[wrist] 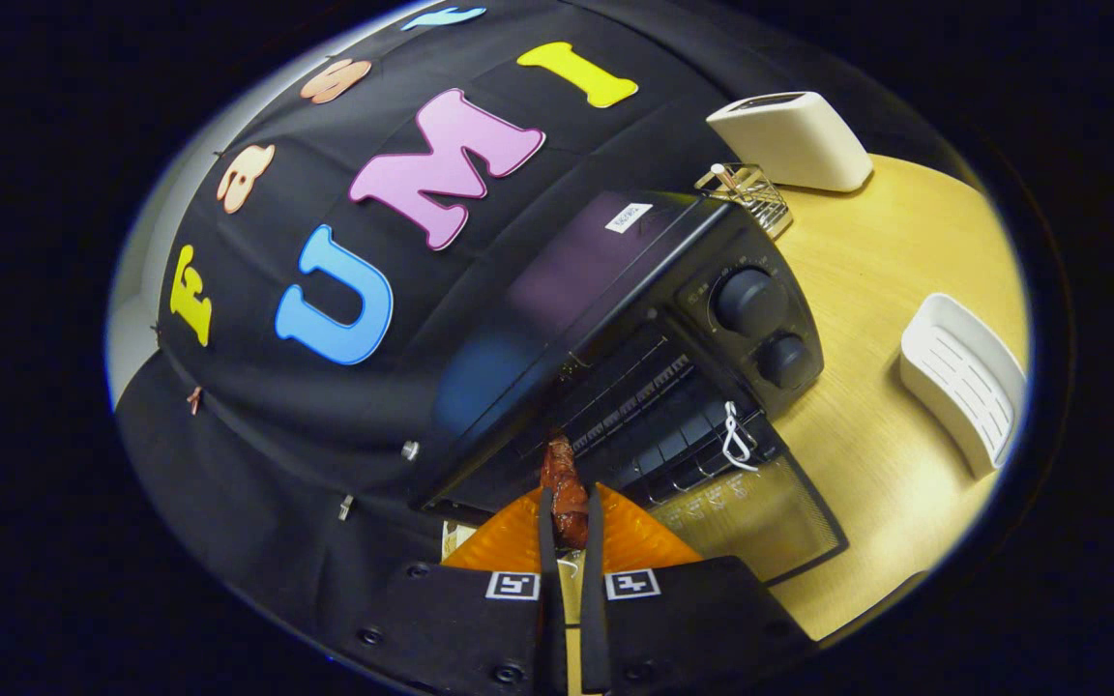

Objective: Open the toaster oven, put the food inside, and close the toaster oven door.

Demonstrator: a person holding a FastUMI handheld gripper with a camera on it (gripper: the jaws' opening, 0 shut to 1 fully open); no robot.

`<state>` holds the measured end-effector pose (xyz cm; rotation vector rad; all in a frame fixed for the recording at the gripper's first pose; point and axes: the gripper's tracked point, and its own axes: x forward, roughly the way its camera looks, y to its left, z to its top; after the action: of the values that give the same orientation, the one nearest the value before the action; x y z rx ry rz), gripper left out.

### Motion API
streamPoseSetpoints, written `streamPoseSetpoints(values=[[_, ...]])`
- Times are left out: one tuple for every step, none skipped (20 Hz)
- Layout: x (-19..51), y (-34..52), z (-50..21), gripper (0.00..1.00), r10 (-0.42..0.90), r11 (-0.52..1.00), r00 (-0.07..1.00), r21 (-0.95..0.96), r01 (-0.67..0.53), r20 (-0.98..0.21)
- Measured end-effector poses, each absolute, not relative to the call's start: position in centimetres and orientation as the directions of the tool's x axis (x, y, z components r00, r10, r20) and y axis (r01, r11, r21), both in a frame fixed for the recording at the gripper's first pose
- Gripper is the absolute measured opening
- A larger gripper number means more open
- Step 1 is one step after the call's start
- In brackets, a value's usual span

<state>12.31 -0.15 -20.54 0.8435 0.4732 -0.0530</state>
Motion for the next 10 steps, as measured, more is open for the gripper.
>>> streamPoseSetpoints(values=[[13.0, 0.0, -21.4, 0.10, 0.125, 0.663, 0.897, 0.708, 0.242, -0.424], [13.8, 0.1, -22.0, 0.10, 0.113, 0.660, 0.900, 0.709, 0.248, -0.420], [14.5, 0.3, -22.5, 0.10, 0.101, 0.659, 0.905, 0.709, 0.251, -0.414], [15.2, 0.3, -22.6, 0.10, 0.087, 0.661, 0.910, 0.707, 0.251, -0.405], [15.8, 0.2, -22.8, 0.10, 0.069, 0.670, 0.914, 0.697, 0.255, -0.401], [16.3, -0.1, -23.3, 0.10, 0.040, 0.695, 0.915, 0.669, 0.264, -0.402], [16.7, -0.3, -24.0, 0.10, 0.020, 0.722, 0.914, 0.638, 0.267, -0.405], [17.3, -0.2, -24.3, 0.10, 0.016, 0.735, 0.919, 0.628, 0.256, -0.394], [17.4, -0.2, -24.2, 0.10, 0.003, 0.743, 0.920, 0.617, 0.259, -0.391], [17.5, -0.2, -24.2, 0.11, -0.010, 0.750, 0.920, 0.606, 0.266, -0.391]])
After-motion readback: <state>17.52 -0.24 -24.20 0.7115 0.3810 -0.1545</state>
